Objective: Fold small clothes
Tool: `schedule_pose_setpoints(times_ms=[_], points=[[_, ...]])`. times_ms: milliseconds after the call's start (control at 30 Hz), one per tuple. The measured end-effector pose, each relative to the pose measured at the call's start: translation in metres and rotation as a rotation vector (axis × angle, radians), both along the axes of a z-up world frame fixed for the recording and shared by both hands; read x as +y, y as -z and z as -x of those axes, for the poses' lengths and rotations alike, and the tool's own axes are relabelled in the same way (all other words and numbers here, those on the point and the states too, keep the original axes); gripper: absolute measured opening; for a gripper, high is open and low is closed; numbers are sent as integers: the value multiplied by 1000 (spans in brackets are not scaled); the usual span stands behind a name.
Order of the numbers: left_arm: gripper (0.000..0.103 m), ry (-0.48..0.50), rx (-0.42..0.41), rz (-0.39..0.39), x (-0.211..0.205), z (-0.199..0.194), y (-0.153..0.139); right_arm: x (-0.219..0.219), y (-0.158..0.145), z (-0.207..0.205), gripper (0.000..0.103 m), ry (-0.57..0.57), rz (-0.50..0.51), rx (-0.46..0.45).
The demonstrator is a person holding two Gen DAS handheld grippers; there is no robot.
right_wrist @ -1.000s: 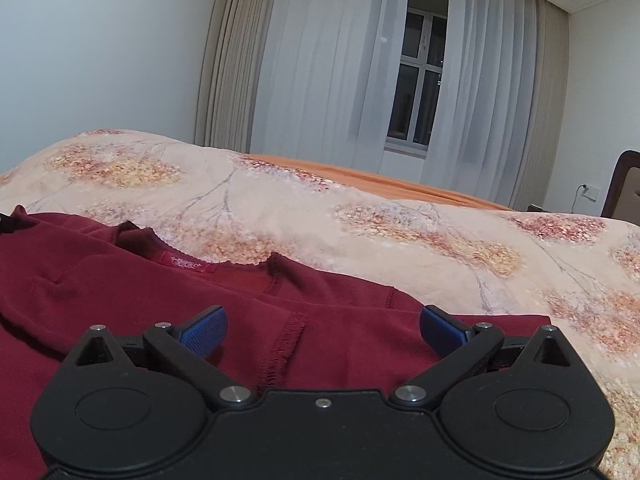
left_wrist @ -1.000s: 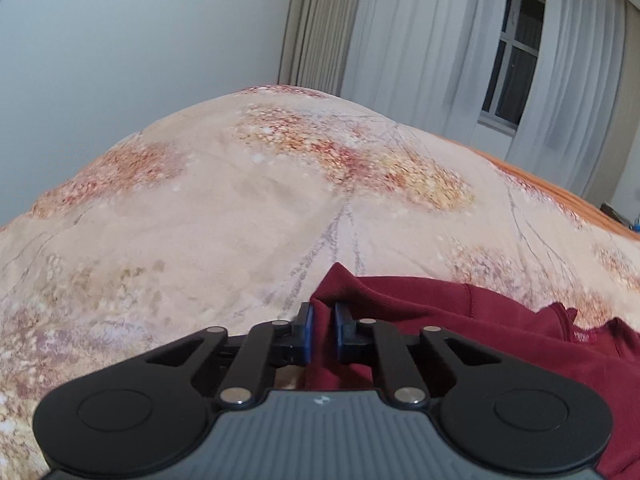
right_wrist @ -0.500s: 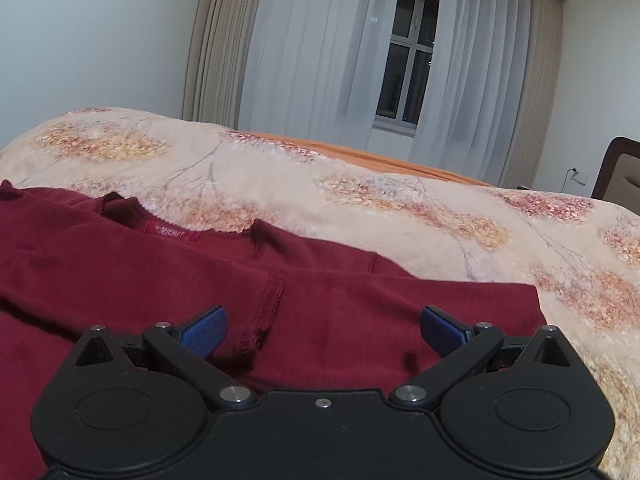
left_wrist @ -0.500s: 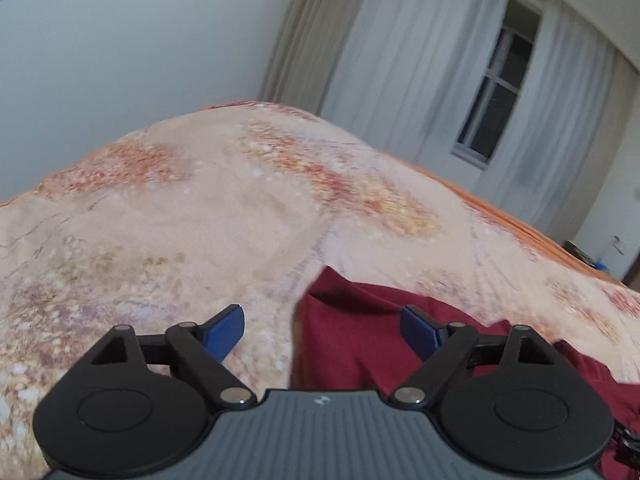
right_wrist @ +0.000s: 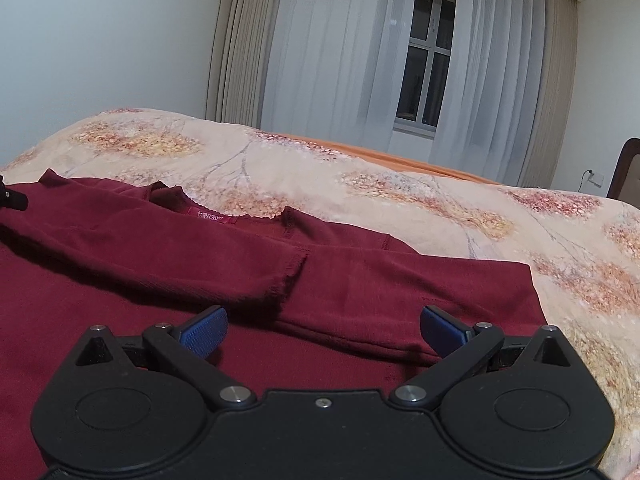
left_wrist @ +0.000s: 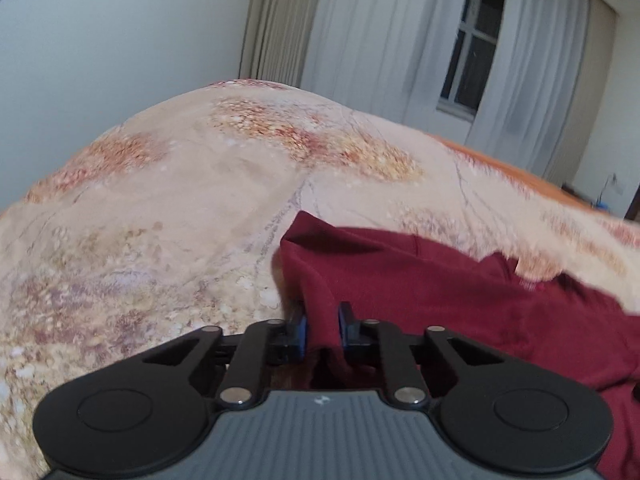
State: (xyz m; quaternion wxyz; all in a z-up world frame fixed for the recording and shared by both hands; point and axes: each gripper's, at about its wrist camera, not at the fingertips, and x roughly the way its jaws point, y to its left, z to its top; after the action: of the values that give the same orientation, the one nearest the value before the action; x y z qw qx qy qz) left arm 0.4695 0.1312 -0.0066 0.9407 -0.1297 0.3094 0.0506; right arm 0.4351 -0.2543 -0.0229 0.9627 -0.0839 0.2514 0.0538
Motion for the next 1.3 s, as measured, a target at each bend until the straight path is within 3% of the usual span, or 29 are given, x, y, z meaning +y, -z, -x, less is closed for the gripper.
schedule_pose_setpoints(times_ms=[167,333,433,567,633,667,700,800,900,1000,1300], points=[[11,-35,-43,40,19,9,-7,-1,0,1,102,-5,-7,-2],[11,-80,-25,132,36,3,16,2,7,-2,102,-7,6,22],[14,-89,-44,195,44,5,23,0,7,-3,102,-4,-10,15],[20,-82,-62,204,45,10,23,0,9,-5,101,-22,-25,18],[28,-79,-72,192,42,12,21,5,11,-7,96,-50,-3,27],[42,-74,-78,186,40,13,19,9,12,-8,93,-66,14,33],[62,-70,-89,181,38,15,17,13,13,-9,93,-77,33,36],[96,-84,-148,134,28,25,11,24,15,-9,93,-106,79,26],[100,-90,-156,76,19,28,11,29,16,-12,88,-121,95,22],[100,-98,-142,94,22,29,20,34,19,-14,79,-140,114,22],[102,-91,-177,109,23,35,28,41,22,-20,41,-196,103,46]])
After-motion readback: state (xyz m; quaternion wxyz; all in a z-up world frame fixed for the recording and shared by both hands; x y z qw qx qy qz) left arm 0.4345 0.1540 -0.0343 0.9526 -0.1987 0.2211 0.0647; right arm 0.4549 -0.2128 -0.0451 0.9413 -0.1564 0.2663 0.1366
